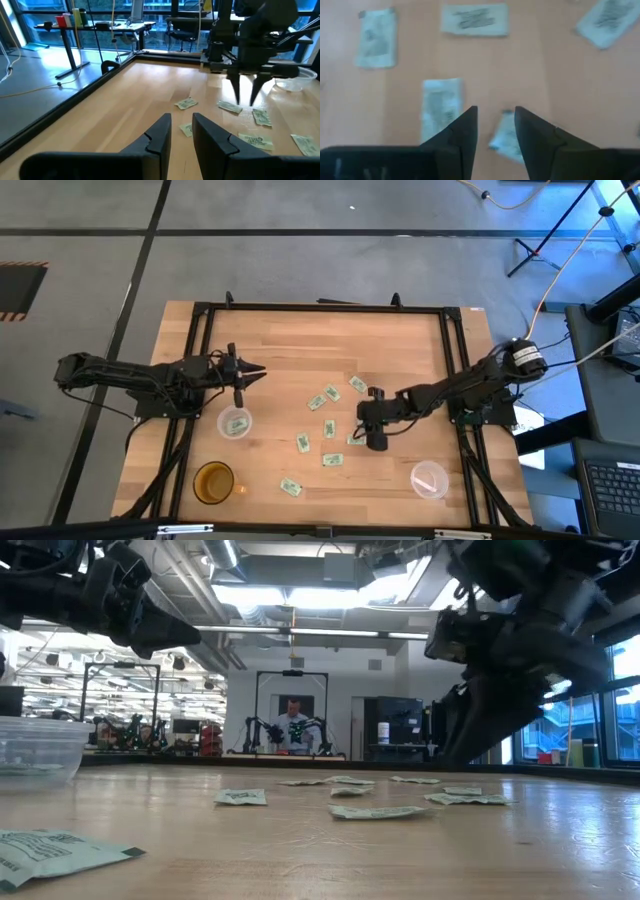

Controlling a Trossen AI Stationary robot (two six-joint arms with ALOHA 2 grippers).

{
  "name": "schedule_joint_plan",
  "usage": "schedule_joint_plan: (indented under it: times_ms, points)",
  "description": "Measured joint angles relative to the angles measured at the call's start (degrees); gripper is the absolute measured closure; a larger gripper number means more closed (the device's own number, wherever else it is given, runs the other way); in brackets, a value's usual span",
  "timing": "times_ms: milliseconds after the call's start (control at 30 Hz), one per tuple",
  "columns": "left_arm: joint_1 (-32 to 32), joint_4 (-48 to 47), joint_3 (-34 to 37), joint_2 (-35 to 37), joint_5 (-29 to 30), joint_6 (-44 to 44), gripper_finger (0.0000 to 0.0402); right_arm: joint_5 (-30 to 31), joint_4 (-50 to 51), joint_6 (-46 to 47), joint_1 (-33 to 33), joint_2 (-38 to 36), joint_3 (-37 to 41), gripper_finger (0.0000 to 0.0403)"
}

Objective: Pick and place items into bin
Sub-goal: Put the green stevia packet into the right transparent bin

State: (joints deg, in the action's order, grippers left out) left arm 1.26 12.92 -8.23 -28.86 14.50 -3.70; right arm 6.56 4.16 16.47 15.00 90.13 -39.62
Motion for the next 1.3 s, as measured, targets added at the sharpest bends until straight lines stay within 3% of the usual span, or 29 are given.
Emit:
schedule_joint_plan:
  times_ms: [267,733,1300]
  points:
    - [0.00,-1.18,0.00,0.00,0.00,0.00,0.0329,0.95,0.55,3.44,5.04,0.00,0.00,0.0270]
    - [0.00,-1.18,-0.02,0.00,0.00,0.00,0.0329,3.16,-0.80,6.03,5.36,6.68,-0.22,0.0273]
    - [0.00,-1.20,-0.02,0.00,0.00,0.00,0.0329,2.40,-0.72,5.59,5.31,7.02,-0.17,0.0390]
